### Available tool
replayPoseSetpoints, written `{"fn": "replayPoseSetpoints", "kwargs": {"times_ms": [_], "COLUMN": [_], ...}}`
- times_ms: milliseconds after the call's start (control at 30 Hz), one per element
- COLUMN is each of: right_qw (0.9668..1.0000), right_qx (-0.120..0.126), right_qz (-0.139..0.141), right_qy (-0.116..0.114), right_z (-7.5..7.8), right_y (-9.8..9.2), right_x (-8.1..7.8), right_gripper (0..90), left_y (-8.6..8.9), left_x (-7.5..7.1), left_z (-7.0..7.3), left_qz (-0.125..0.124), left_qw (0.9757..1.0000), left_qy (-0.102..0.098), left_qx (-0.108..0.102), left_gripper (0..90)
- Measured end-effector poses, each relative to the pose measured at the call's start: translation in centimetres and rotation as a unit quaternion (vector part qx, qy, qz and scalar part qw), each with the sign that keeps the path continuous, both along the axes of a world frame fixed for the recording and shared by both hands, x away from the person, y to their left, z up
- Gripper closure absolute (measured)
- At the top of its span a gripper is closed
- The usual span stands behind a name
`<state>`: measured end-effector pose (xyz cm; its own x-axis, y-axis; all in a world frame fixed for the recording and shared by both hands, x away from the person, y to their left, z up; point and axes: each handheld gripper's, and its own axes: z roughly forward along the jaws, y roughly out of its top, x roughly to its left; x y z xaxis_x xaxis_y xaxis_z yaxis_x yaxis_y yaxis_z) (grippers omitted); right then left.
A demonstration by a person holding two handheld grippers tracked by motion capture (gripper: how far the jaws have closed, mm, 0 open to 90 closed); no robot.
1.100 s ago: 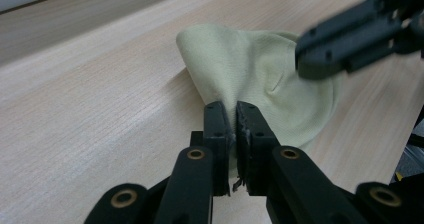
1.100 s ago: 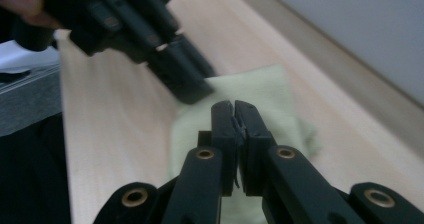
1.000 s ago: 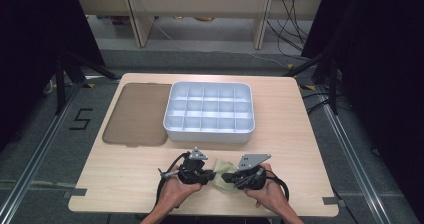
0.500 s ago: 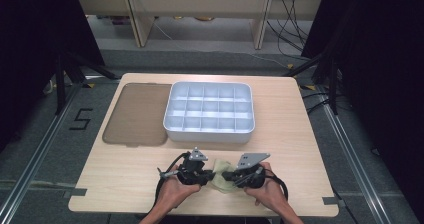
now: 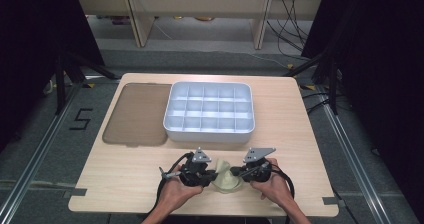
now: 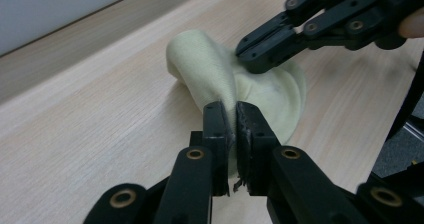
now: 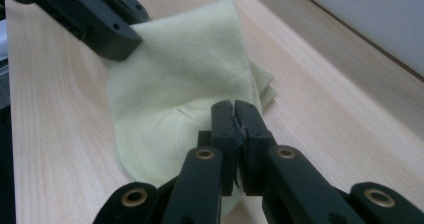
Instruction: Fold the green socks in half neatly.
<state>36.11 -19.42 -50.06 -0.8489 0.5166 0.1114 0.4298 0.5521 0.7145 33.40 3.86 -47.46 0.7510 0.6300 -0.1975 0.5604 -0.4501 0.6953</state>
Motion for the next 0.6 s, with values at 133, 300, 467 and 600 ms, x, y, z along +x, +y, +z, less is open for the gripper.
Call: {"fn": "replayPoseSetpoints", "kwargs": {"times_ms": [133, 300, 467, 600], "right_qw": [1.0, 0.9999, 0.9998, 0.9997], "right_qx": [0.003, 0.003, 0.007, 0.013], "right_qz": [0.005, -0.004, -0.008, -0.009], "right_qy": [0.001, 0.012, 0.014, 0.021], "right_z": [-0.2, -0.2, -0.3, -0.3], "right_y": [0.1, -0.1, -0.1, -0.3], "right_x": [0.2, 0.2, 0.4, 0.4], "right_gripper": [87.8, 87.8, 87.9, 87.9], "left_y": [-1.3, -2.8, -4.2, -4.9], "left_x": [-0.6, -1.2, -1.5, -1.3], "left_z": [0.3, 0.1, -0.2, -0.7], "left_qz": [-0.017, -0.032, -0.048, -0.056], "left_qw": [0.9998, 0.9993, 0.9982, 0.9975], "left_qy": [-0.012, -0.016, -0.025, -0.025], "left_qx": [0.0, 0.01, 0.027, 0.034], "left_gripper": [83.3, 83.4, 83.4, 83.4]}}
